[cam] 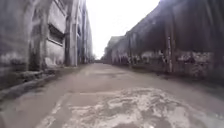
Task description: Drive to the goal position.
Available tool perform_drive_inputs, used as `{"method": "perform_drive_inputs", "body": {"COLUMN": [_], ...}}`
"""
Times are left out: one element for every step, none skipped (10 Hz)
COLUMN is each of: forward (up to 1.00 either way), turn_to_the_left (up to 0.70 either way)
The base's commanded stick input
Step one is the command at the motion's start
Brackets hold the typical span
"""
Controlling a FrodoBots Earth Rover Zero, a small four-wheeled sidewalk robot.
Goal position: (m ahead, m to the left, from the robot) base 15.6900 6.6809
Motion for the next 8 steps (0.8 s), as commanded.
{"method": "perform_drive_inputs", "body": {"forward": [0.50, 0.50, 0.50, 0.50, 0.50, 0.50, 0.50, 0.50], "turn_to_the_left": [0.00, 0.00, 0.00, 0.00, 0.00, 0.00, 0.00, 0.00]}}
